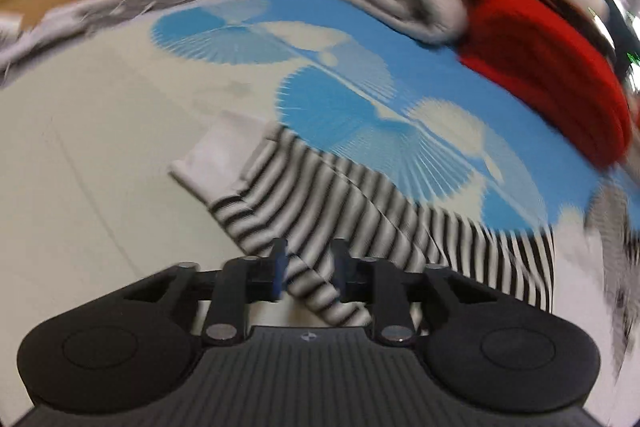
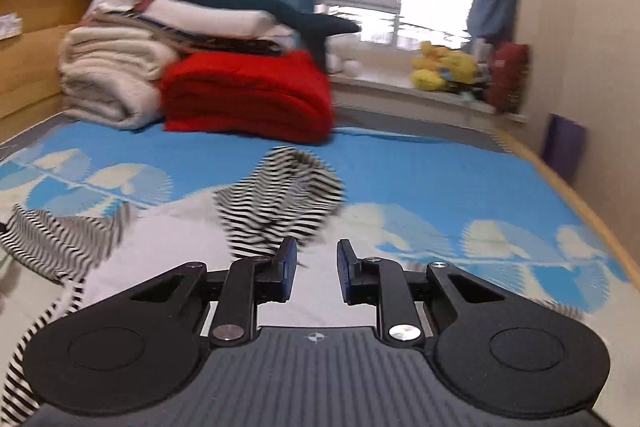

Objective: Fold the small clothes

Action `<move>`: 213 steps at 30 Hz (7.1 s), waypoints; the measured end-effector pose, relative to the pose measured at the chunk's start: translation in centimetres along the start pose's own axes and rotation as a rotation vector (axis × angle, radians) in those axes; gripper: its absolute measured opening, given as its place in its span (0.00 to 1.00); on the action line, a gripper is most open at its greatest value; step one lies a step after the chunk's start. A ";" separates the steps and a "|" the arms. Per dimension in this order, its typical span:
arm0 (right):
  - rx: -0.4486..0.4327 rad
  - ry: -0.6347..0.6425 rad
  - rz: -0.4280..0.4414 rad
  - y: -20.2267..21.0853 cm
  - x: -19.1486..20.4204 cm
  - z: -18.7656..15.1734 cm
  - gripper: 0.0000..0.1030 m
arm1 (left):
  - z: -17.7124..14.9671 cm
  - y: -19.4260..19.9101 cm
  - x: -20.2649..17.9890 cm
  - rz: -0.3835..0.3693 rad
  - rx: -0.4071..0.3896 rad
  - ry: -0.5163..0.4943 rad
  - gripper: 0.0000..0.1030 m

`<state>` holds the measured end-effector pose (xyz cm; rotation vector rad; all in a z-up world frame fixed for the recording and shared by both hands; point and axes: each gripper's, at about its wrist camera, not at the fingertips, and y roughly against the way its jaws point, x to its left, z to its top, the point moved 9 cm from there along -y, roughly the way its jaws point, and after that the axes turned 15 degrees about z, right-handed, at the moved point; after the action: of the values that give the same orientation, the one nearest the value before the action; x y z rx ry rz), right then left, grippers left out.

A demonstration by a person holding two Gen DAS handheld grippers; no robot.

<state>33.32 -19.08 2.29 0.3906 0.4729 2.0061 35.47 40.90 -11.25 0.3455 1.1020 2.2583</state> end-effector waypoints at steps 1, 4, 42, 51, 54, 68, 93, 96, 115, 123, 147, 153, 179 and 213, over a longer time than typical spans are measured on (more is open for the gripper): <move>0.023 0.007 0.039 -1.3 0.7 0.3 0.25 | 0.1 -0.5 0.7 -0.005 0.018 0.056 0.50; 0.063 0.071 0.119 -4.7 2.7 0.8 0.40 | -0.2 -2.0 2.0 -0.013 0.094 0.181 0.51; 0.234 -0.645 0.024 -14.0 -9.9 -8.7 0.38 | -7.7 14.7 -24.9 -0.289 -0.014 -0.308 0.12; 0.255 -0.863 -0.006 -18.3 -11.5 -11.2 0.38 | -5.7 14.1 -24.0 -0.248 0.060 -0.184 0.14; 0.232 -0.955 0.005 -19.3 -12.0 -12.0 0.25 | -5.0 14.2 -23.4 -0.230 0.058 -0.180 0.14; -0.102 -0.789 -0.153 -10.1 -13.7 -5.3 0.02 | -6.1 12.9 -23.8 -0.209 0.084 -0.284 0.14; 0.136 -1.186 -0.118 -13.4 -17.8 -13.2 0.37 | -17.4 9.8 -25.9 -0.228 0.313 -0.586 0.26; 0.197 -1.249 -0.150 -13.7 -18.4 -15.9 0.30 | -19.6 7.8 -25.0 -0.165 0.398 -0.593 0.26; 0.102 -1.009 -0.293 -5.5 -24.1 -11.7 0.37 | -19.4 19.2 -32.7 -0.323 0.079 -0.696 0.49; 0.076 -1.082 -0.441 0.0 -31.5 -16.4 0.37 | -21.7 20.0 -34.2 -0.333 0.072 -0.752 0.49; -0.052 -1.348 -0.534 3.3 -39.9 -23.1 0.37 | -23.4 18.6 -35.5 -0.311 0.103 -0.790 0.50; -0.064 -1.297 -0.573 2.9 -40.6 -22.6 0.18 | -22.7 18.4 -35.1 -0.311 0.107 -0.781 0.50; 0.293 -0.008 0.409 -15.5 1.1 -4.2 0.36 | -12.9 14.0 -26.7 -0.226 0.158 -0.509 0.50; 0.403 -0.660 0.077 -16.2 -11.0 -8.6 0.46 | -21.6 8.9 -35.3 -0.162 0.071 -0.632 0.43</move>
<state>46.66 -23.39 -13.84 1.2824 0.4367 1.7113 49.65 1.41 -16.78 0.8917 0.8324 1.7762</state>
